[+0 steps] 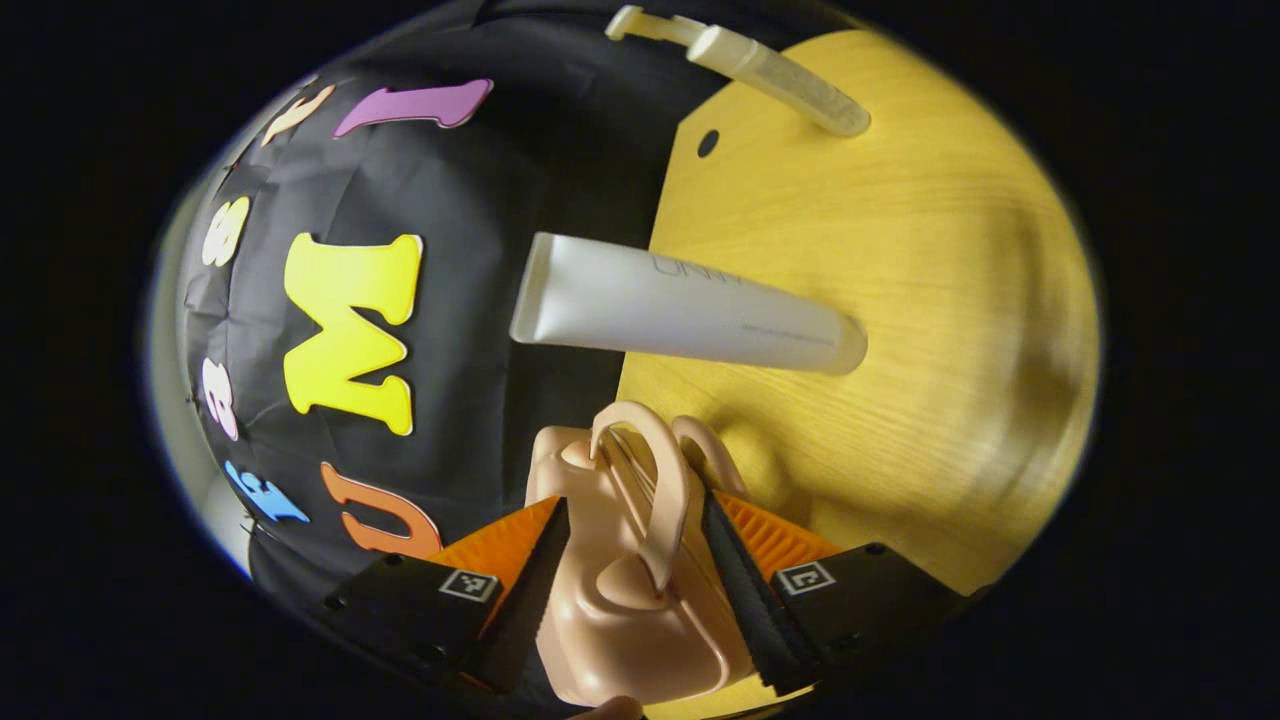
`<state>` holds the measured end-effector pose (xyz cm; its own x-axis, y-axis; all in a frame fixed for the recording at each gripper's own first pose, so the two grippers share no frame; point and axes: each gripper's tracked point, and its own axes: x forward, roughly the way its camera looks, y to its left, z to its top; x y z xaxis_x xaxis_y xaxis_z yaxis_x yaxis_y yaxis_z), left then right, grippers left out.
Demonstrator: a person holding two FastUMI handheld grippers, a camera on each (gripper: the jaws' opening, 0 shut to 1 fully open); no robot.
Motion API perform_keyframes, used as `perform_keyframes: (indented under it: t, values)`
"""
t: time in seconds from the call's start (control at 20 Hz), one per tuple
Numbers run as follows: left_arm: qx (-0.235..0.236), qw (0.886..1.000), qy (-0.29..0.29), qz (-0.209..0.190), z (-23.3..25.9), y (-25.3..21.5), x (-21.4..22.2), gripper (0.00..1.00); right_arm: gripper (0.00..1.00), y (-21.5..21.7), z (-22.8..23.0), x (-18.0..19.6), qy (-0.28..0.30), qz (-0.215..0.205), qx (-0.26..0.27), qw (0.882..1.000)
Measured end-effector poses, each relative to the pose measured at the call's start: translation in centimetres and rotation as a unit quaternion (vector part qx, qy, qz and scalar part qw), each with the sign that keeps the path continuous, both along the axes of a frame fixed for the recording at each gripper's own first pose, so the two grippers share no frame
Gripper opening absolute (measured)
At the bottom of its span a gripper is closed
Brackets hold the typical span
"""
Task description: First open the suitcase, pack the skin care products into it, and then close the suitcase.
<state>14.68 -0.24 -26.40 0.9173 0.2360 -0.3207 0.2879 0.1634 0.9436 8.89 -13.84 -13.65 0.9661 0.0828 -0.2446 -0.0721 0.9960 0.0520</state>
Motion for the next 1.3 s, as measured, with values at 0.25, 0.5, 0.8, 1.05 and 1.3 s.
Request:
perform_keyframes:
  t: [0.25, 0.5, 0.8, 1.05, 1.3]
  values:
    - [0.065, 0.998, 0.007, 0.005, 0.4, 0.0, 0.3, 0.52, 0.80, 0.2, -0.8, 0.2, -0.001, 0.034, 0.000, 0.999]
    - [0.080, 0.996, 0.046, 0.016, -0.9, 0.3, 0.3, 0.20, 0.80, 1.3, -0.9, -0.7, 0.005, 0.043, -0.002, 0.999]
    - [0.026, 0.998, 0.051, 0.004, -0.3, 0.2, -0.1, 0.12, 0.80, 3.0, -0.9, -2.2, 0.009, 0.024, -0.013, 1.000]
    - [-0.053, 0.998, 0.025, 0.005, 3.2, 1.3, -0.3, 0.04, 0.80, 5.9, 0.0, -4.0, 0.018, 0.006, -0.006, 1.000]
    - [-0.133, 0.991, 0.006, 0.001, 7.7, 3.2, -0.8, 0.03, 0.80, 9.8, 2.7, -4.8, -0.004, -0.004, -0.024, 1.000]
